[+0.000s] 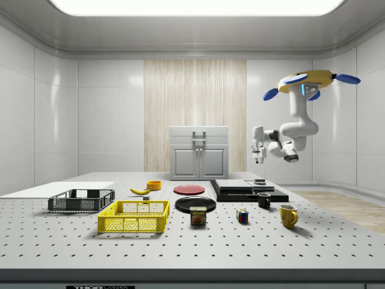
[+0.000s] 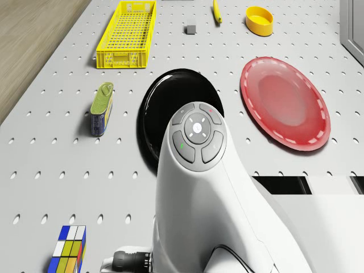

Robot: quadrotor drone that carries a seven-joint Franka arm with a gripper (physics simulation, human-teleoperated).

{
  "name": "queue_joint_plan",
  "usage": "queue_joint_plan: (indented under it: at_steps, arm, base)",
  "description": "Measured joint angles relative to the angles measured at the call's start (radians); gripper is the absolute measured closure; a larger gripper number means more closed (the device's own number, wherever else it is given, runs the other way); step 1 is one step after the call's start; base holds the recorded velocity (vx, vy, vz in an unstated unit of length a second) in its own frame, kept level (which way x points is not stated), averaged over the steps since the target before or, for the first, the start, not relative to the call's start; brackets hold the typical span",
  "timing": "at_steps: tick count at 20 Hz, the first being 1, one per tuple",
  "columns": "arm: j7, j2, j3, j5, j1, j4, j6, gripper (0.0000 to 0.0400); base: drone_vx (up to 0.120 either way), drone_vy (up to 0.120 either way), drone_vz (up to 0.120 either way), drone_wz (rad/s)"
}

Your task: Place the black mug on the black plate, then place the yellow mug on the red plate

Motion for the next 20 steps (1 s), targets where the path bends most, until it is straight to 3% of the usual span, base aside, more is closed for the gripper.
queue_joint_plan:
  at_steps: [4, 9, 13, 20]
  arm:
    - [0.023, -0.026, 0.018, -0.001, -0.032, -0.001, 0.003, 0.0000]
    - [0.041, -0.056, 0.033, 0.008, -0.055, 0.000, 0.019, 0.0000]
    - [0.052, -0.078, 0.042, 0.018, -0.068, 0.001, 0.035, 0.0000]
    - [0.066, -0.115, 0.056, 0.037, -0.084, 0.004, 0.066, 0.0000]
  base:
    - [0.000, -0.090, -0.120, 0.000]
    - [0.000, 0.000, -0.120, 0.000]
    - [-0.100, 0.000, -0.120, 0.000]
    - [0.000, 0.000, -0.120, 0.000]
